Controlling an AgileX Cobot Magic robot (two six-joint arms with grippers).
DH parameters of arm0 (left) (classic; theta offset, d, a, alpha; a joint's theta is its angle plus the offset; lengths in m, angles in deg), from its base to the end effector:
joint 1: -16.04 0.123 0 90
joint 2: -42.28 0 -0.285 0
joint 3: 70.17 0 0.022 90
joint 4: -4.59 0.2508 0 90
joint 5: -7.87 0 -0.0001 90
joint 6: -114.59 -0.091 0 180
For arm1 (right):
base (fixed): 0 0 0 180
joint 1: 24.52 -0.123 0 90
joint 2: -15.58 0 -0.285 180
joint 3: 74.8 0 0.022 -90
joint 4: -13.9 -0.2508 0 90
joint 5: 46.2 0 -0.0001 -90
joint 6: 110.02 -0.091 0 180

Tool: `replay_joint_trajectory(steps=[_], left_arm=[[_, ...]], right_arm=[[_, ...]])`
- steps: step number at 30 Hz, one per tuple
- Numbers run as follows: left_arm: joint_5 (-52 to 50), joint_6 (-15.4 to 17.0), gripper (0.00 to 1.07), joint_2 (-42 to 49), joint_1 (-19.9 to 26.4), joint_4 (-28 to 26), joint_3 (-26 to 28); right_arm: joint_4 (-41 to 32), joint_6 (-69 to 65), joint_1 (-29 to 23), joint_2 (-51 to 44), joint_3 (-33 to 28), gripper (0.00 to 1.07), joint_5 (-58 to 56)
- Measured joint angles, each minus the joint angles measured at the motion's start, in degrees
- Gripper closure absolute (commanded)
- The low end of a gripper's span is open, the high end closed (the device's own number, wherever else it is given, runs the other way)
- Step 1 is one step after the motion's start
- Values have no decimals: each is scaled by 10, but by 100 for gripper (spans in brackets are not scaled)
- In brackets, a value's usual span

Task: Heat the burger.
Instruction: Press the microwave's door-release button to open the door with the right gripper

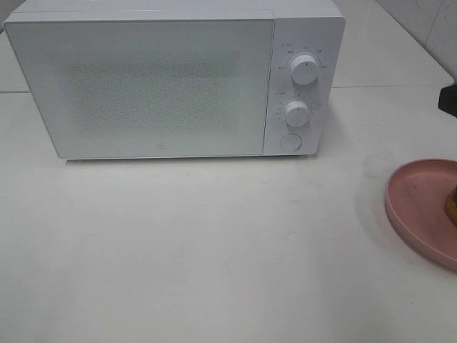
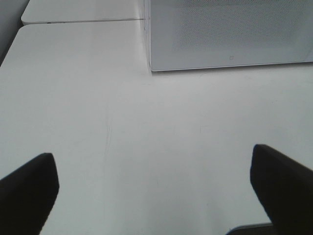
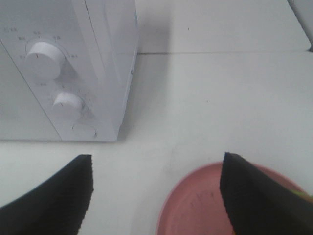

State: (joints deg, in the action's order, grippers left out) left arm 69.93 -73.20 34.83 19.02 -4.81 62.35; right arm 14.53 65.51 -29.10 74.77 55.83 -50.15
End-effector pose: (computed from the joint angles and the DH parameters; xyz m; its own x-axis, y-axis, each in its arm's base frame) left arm -0.0088 -0.0136 0.2816 -0.4429 0.0349 -0.8959 0.1034 0.9946 -0.0124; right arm 0.1822 0.0145 0.2739 -0.3861 0.0363 -0.9218 -0.0534 0.9967 0.0616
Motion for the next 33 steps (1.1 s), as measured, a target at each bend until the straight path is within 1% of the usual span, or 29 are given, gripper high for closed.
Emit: replay_joint_trajectory(steps=[3,5,8,10,11,12,13,14,15,16,17,18,19,20,21,22,23,24,25,26,27,28,29,30,31,32,33], left_arm=[[0,0,7,0,0,0,0],[0,0,7,0,0,0,0],[0,0,7,0,0,0,0],[0,0,7,0,0,0,0],[0,0,7,0,0,0,0],[0,0,7,0,0,0,0],[0,0,7,0,0,0,0],[0,0,7,0,0,0,0],[0,0,7,0,0,0,0],[0,0,7,0,0,0,0],[0,0,7,0,0,0,0],[0,0,7,0,0,0,0],[0,0,7,0,0,0,0],[0,0,7,0,0,0,0],[0,0,7,0,0,0,0],[0,0,7,0,0,0,0],[0,0,7,0,0,0,0],[0,0,7,0,0,0,0],[0,0,7,0,0,0,0],[0,0,7,0,0,0,0],[0,0,7,0,0,0,0],[0,0,7,0,0,0,0],[0,0,7,0,0,0,0],[0,0,7,0,0,0,0],[0,0,7,0,0,0,0],[0,0,7,0,0,0,0],[0,0,7,0,0,0,0]], right_arm=[[2,-1,0,6,-4,37,26],[4,-3,0,34,-28,37,143],[4,-3,0,42,-34,37,171],[4,-4,0,68,-66,37,256],[4,-4,0,68,-66,37,256],[3,-4,0,74,-74,37,280],[0,-1,0,87,-95,37,327],[0,-1,0,87,-95,37,327],[-13,6,0,104,-119,37,386],[-13,6,0,104,-119,37,386],[-23,11,0,111,-128,37,409],[-48,18,-7,128,-146,37,456],[-48,18,-7,128,-146,37,456],[-73,33,-27,146,-156,37,486],[-73,33,-27,146,-156,37,486],[-87,45,-40,155,-159,37,498],[-115,73,-68,172,-163,37,522],[-115,73,-68,172,-163,37,522],[-131,89,-85,182,-165,37,533],[-165,120,-116,199,-167,37,552],[-165,120,-116,199,-167,37,552],[-201,142,-148,217,-167,37,574],[-220,152,-165,225,-167,37,587],[-220,152,-165,225,-167,37,587],[-253,170,-201,239,-167,37,613],[-253,170,-201,239,-167,37,613],[-270,179,-218,247,-167,37,628]])
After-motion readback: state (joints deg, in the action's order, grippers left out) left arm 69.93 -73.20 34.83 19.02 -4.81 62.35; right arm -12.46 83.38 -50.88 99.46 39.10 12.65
